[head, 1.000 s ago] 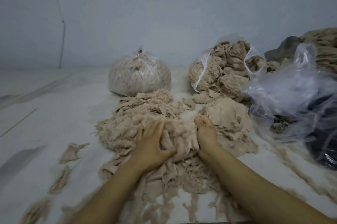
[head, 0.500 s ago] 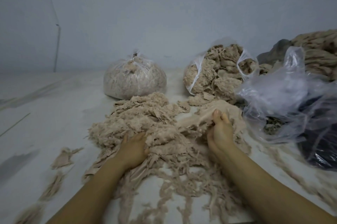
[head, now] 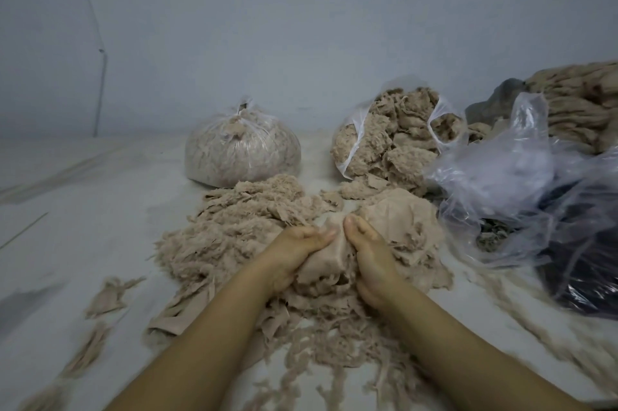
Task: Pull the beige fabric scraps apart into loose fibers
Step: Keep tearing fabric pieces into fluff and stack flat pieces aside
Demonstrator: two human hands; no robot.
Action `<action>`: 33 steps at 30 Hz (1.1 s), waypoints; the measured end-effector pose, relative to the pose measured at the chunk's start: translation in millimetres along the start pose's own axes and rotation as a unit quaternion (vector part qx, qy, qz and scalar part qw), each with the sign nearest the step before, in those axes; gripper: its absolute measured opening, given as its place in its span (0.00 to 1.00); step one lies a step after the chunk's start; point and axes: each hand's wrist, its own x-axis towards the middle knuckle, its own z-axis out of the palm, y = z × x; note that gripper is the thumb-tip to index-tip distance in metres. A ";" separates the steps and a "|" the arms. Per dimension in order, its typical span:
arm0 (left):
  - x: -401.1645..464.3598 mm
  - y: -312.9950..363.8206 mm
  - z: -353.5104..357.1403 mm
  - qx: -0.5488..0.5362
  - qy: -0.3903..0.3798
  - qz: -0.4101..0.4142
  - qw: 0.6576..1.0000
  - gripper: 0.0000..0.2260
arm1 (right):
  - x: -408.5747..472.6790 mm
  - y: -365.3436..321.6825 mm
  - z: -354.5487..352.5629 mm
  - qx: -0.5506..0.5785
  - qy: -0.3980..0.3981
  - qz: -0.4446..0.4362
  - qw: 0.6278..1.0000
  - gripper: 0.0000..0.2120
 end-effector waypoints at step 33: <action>-8.7 7.8 -5.7 0.153 0.108 0.139 0.972 0.11 | 2.8 -7.5 -6.9 -0.137 -0.046 0.063 0.988 0.28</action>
